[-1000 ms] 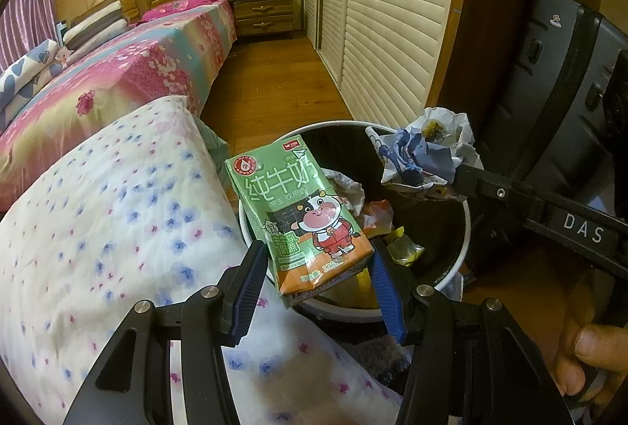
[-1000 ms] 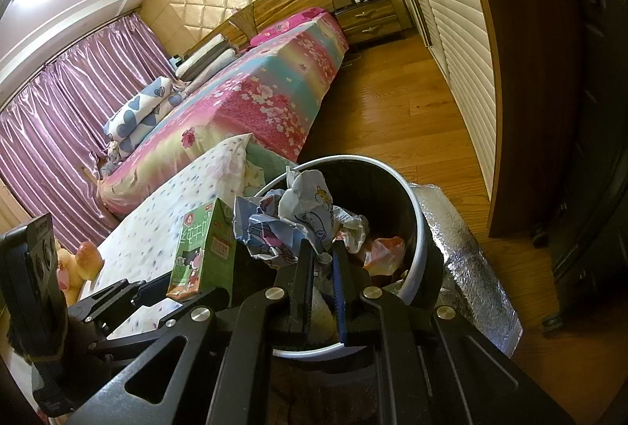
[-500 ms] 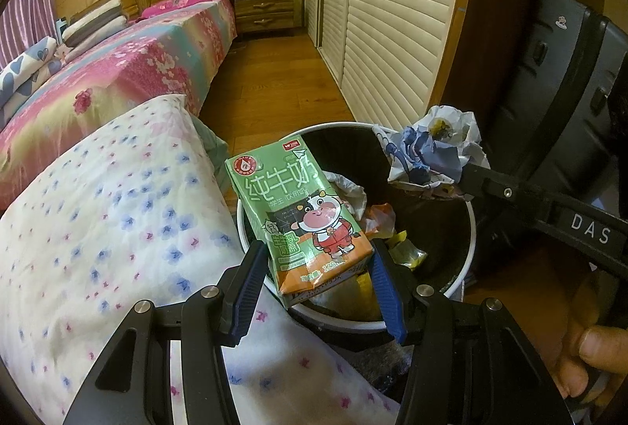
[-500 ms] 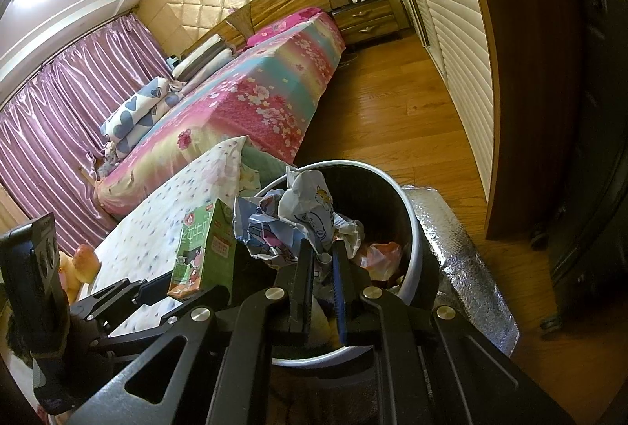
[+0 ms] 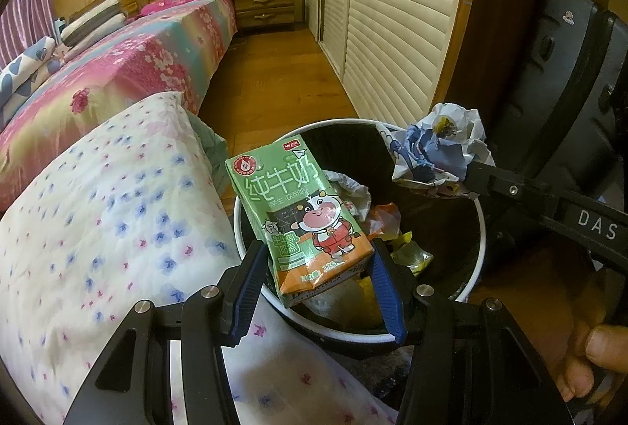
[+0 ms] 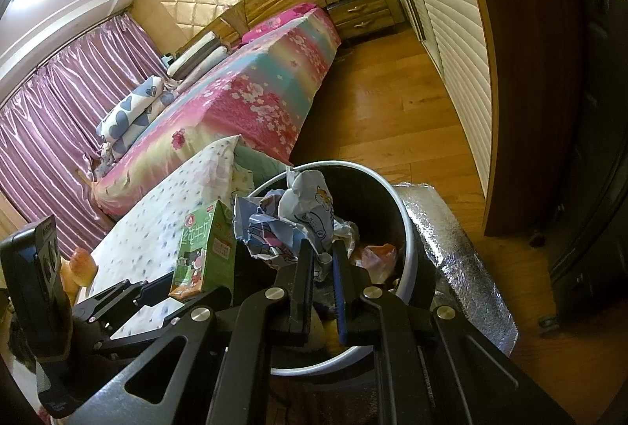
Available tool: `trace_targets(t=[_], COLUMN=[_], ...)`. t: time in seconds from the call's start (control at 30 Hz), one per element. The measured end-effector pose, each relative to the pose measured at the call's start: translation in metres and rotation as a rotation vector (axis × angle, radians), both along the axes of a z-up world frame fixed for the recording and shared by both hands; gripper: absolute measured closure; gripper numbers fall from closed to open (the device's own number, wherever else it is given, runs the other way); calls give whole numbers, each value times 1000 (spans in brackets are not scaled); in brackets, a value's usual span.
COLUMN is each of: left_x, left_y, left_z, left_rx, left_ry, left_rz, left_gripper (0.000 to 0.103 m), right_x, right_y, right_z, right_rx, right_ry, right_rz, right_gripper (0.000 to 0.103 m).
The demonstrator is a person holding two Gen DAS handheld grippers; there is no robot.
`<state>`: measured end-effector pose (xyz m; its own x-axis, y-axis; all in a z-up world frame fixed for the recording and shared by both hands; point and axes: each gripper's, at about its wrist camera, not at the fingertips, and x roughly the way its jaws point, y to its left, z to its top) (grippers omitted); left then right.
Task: Collect trash
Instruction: 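Hold the juice box and wrapper above the bin opening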
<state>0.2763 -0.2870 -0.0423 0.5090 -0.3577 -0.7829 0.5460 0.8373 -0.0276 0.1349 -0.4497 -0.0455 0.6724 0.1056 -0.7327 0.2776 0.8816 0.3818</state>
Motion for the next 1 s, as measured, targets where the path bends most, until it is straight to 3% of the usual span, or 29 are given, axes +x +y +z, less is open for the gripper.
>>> trace_targets(t=[1.0], left_x=[9], left_y=[-4], left_z=[-4], left_rx=[-2], left_ry=[24], left_rz=[-4], left_gripper=[52], right_x=[8], right_y=[0], right_z=[-6], right_rx=[9], right_ry=[20], right_rz=[0], right_gripper=[93])
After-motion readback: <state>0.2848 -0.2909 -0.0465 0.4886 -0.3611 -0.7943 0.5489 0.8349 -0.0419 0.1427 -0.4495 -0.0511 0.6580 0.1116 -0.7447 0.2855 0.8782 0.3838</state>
